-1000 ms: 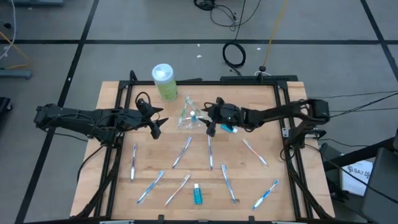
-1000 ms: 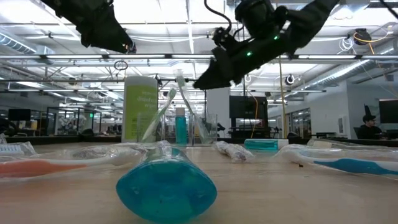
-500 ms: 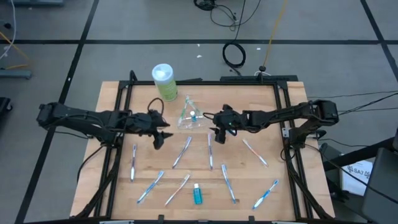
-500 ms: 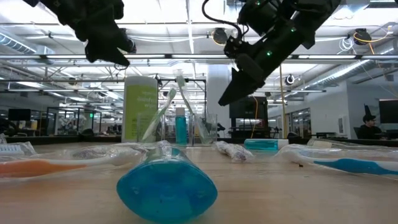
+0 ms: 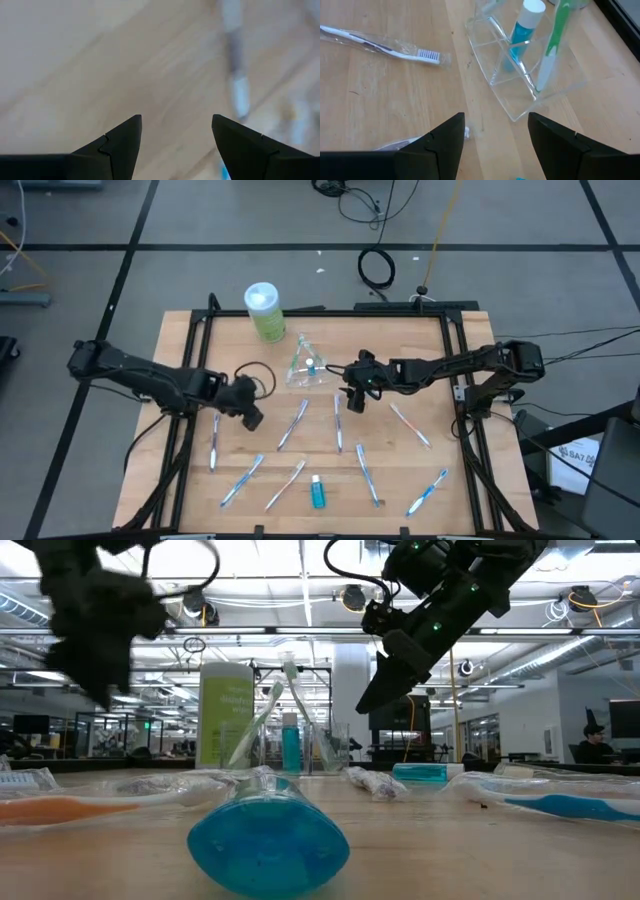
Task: Pick & Place toothbrushing station
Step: Put the left violet toothbrush into the transparent organizer
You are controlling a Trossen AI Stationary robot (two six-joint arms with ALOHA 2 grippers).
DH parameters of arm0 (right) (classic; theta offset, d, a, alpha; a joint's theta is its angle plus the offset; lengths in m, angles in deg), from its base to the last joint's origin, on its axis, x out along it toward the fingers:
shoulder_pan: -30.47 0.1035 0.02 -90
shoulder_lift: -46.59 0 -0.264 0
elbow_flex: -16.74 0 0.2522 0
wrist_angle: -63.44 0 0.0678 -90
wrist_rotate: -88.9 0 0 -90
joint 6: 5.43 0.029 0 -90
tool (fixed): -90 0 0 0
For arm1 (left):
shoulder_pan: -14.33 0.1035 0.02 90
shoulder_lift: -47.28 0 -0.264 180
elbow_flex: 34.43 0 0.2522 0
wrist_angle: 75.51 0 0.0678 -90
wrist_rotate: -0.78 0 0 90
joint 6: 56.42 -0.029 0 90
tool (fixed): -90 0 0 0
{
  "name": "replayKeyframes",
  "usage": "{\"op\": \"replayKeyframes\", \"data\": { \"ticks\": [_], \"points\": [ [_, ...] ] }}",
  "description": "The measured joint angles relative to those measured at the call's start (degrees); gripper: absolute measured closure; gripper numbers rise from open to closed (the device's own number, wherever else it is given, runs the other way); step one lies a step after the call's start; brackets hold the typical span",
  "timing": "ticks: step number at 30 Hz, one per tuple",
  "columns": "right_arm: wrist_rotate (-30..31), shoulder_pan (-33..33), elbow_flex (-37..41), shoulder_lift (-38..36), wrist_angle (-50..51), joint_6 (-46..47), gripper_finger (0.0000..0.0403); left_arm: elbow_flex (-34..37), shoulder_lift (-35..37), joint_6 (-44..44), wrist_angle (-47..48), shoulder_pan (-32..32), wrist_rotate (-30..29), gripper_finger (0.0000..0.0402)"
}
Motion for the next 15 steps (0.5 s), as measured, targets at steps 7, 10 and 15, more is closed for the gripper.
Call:
{"op": "replayKeyframes", "data": {
  "ticks": [7,10,15],
  "points": [
    [0.01,0.00,0.00,0.00,0.00,0.11,0.0192,0.00,-4.03,22.14,8.73,-5.35,1.58,0.0151],
    [0.00,0.00,0.00,0.01,-0.01,0.12,0.0192,0.00,-5.97,28.11,8.94,-7.68,1.63,0.0151],
    [0.00,0.00,0.00,0.01,0.00,0.12,0.0192,0.00,-9.13,38.76,8.90,-10.94,4.01,0.0151]
  ]
}}
